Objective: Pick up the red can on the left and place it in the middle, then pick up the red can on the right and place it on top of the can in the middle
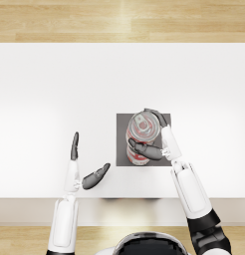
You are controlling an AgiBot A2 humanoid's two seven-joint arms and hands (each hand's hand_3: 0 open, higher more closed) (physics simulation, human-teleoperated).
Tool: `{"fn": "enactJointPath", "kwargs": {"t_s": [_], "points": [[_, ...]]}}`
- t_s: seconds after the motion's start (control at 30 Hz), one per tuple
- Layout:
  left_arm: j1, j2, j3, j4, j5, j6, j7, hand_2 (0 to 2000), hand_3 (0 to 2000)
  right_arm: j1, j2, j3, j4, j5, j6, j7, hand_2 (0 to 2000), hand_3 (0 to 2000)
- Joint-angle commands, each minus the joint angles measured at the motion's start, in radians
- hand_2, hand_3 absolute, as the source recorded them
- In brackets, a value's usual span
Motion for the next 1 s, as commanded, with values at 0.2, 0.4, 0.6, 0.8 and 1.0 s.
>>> {"fn": "enactJointPath", "kwargs": {"t_s": [0.2,0.4,0.6,0.8,1.0], "points": [[-0.004,0.007,-0.024,-0.014,0.000,0.000,0.001,0,0,-0.031,0.002,-0.016,-0.036,0.000,0.030,0.000,2000,1520],[-0.010,0.014,-0.033,-0.015,0.000,0.000,0.001,0,0,-0.038,-0.008,-0.021,-0.078,-0.001,0.010,0.014,639,1193],[-0.018,0.020,-0.039,-0.023,0.000,0.000,0.001,0,0,-0.053,-0.013,-0.031,0.031,-0.001,0.017,-0.001,0,0],[0.024,0.034,-0.044,-0.111,0.000,0.000,0.001,0,0,0.000,-0.069,-0.121,0.175,0.000,-0.011,-0.008,0,0],[0.148,0.046,-0.079,-0.149,0.000,0.000,0.001,0,0,-0.001,-0.081,-0.164,0.227,-0.001,-0.018,-0.009,0,0]]}}
